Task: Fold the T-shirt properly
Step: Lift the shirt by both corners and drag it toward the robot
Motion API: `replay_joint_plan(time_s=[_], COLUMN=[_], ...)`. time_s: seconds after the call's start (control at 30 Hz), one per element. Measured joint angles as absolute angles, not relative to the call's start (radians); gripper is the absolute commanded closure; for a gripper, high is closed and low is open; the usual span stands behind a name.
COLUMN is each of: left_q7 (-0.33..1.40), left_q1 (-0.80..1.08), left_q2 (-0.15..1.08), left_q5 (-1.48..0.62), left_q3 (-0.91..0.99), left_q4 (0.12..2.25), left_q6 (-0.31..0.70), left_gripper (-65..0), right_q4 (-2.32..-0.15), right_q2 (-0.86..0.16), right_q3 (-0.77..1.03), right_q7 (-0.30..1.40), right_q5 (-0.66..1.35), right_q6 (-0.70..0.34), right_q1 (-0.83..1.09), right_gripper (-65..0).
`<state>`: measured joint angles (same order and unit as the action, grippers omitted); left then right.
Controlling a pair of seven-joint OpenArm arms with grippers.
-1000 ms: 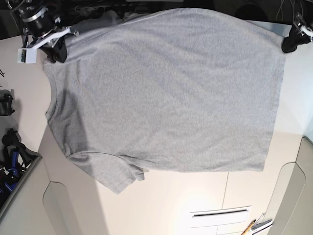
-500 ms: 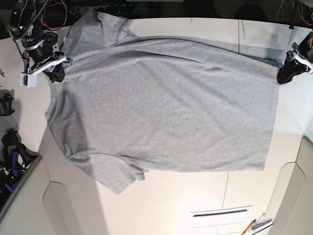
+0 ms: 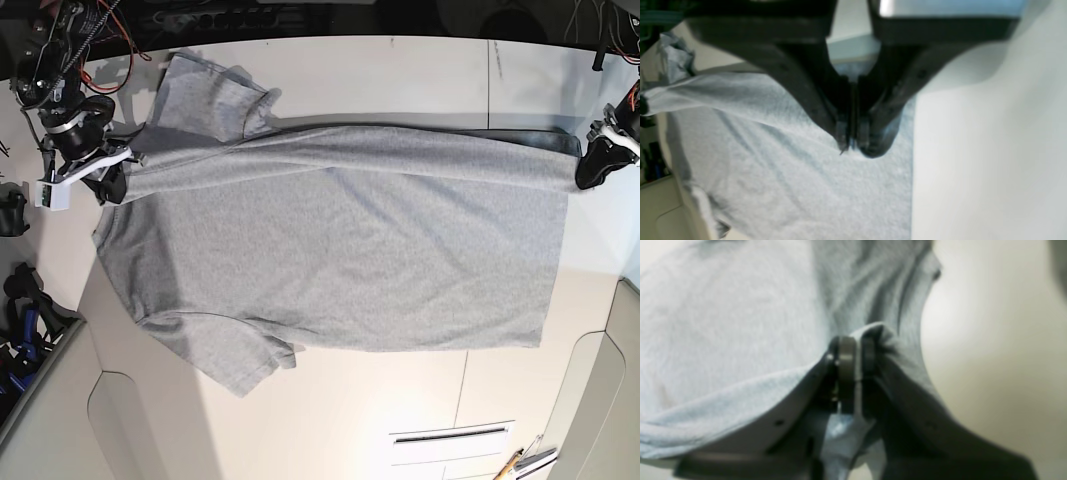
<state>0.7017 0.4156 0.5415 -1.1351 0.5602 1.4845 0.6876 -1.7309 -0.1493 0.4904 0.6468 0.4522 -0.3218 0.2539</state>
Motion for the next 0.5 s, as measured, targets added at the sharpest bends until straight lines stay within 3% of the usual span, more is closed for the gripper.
replay_joint_plan(time_s=[0.3,0.5], left_q7=[0.691,0.68], left_q1=[0.401,0.401], left_q2=[0.54,0.54], left_q5=[-1.074,-1.056], left_q3=[0.56,0.56], left_q4=[1.484,1.484], left_q6=[0.689,0.689], left_gripper=[0.0,0.0], right_q4=[-1.512,-1.503], right_q2=[-0.148,-0.147], right_q3=[0.49,0.49], right_q7=[0.636,0.636], right_q5=[0.427,0.429], right_q6=[-0.322,-0.321], right_q1=[0.156,0.123], right_gripper=[0.0,0.0])
